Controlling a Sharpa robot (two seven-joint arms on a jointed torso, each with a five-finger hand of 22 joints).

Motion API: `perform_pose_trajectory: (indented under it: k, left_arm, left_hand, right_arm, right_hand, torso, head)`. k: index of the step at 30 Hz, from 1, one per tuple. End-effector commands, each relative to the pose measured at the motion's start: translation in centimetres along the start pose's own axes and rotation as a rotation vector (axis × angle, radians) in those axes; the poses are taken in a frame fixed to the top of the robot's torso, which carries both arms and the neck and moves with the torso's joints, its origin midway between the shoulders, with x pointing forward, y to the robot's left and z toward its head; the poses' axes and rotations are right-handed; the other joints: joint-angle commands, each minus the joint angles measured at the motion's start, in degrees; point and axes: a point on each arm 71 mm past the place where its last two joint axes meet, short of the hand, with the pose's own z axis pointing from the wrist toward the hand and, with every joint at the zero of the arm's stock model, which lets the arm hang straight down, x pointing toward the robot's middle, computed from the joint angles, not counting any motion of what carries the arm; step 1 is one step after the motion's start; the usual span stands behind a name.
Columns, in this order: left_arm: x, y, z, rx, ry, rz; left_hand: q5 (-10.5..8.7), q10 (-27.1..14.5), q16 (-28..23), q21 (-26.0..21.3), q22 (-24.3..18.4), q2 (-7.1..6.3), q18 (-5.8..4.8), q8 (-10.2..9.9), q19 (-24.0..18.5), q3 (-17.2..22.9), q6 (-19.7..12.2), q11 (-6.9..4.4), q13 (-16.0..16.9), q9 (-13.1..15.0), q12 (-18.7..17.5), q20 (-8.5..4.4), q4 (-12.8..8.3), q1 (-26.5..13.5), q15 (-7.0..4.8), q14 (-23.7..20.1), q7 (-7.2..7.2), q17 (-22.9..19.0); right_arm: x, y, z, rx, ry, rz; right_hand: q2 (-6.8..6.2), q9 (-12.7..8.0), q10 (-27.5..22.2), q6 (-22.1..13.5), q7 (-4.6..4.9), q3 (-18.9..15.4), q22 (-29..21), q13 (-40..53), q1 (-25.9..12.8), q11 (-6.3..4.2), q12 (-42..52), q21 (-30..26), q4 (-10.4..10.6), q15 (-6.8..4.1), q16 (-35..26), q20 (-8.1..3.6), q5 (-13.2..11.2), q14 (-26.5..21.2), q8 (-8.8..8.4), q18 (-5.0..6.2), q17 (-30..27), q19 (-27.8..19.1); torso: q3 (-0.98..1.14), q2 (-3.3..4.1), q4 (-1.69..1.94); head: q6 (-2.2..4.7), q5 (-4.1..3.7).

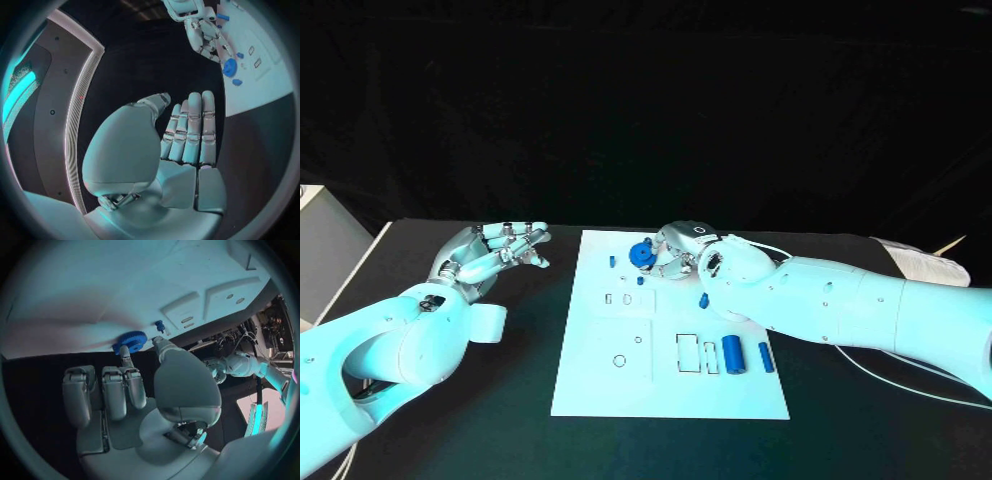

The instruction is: Assemble the parts on the task board

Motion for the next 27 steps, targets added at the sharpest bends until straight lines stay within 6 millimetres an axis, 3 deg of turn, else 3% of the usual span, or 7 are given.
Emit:
perform_pose_trajectory:
  k: [1, 10, 19, 27]
  left_arm:
    - [0.19, -0.13, 0.00, 0.008, 0.013, -0.001]
    - [0.18, -0.11, 0.02, 0.008, 0.012, -0.001]
    - [0.17, -0.10, 0.03, 0.007, 0.011, 0.000]
    - [0.19, -0.12, 0.02, 0.007, 0.012, 0.000]
  left_hand:
    - [-0.28, -0.33, 0.21, 0.15, 0.09, 0.03, 0.15, 0.13, -0.45, 0.30, -0.41, -0.03, -0.05, 0.06, 0.05, -0.05, 0.10, 0.00, -0.01, -0.49, 0.16, -0.07]
    - [-0.28, -0.33, 0.21, 0.15, 0.09, 0.03, 0.15, 0.13, -0.45, 0.30, -0.41, -0.03, -0.05, 0.06, 0.05, -0.05, 0.10, 0.00, -0.01, -0.49, 0.16, -0.07]
    - [-0.28, -0.33, 0.21, 0.15, 0.09, 0.03, 0.15, 0.13, -0.45, 0.30, -0.41, -0.03, -0.05, 0.06, 0.05, -0.05, 0.10, 0.00, -0.01, -0.49, 0.16, -0.07]
    - [-0.28, -0.33, 0.21, 0.15, 0.09, 0.03, 0.15, 0.13, -0.45, 0.30, -0.41, -0.03, -0.05, 0.06, 0.05, -0.05, 0.10, 0.00, -0.01, -0.49, 0.16, -0.07]
  right_arm:
    - [0.55, 0.26, -0.14, -0.015, 0.030, 0.017]
    - [0.35, 0.74, 0.12, -0.023, -0.004, 0.032]
    - [0.16, 0.82, 0.42, -0.012, -0.026, 0.029]
    - [0.19, 0.94, 0.64, -0.012, -0.023, 0.027]
  right_hand:
    - [0.34, -0.04, 6.18, 0.07, 0.21, -0.23, 13.68, 15.09, -0.29, 0.39, 0.12, 0.36, -0.14, 0.38, 0.25, 0.31, 0.20, 5.88, 0.04, -0.41, 15.08, 5.39]
    - [0.38, -0.21, 6.18, -0.43, 0.42, -0.08, 13.74, 15.09, 0.29, 0.57, 0.12, 0.41, -0.26, 0.48, 0.25, 0.37, 0.43, 5.88, -0.43, -0.42, 15.08, 5.42]
    - [-0.32, -0.71, 6.18, -1.89, 0.91, -0.58, 13.74, 15.09, 1.30, 0.97, 0.12, 0.40, -0.17, 0.90, 0.25, 0.69, 0.44, 5.88, -1.79, -0.42, 15.08, 5.41]
    - [-0.16, -0.85, 6.18, -2.22, 1.07, -0.62, 13.72, 15.09, 1.50, 1.12, 0.12, 0.37, -0.17, 1.05, 0.25, 0.82, 0.53, 5.88, -2.14, -0.42, 15.08, 5.40]
  torso:
    - [-0.03, 0.07, 0.10]
    - [-0.06, 0.05, 0.28]
    - [-0.06, 0.02, 0.14]
    - [-0.07, 0.04, 0.15]
  head:
    - [0.01, -0.08]
    - [-0.08, -0.17]
    - [-0.05, -0.04]
    - [-0.06, 0.01]
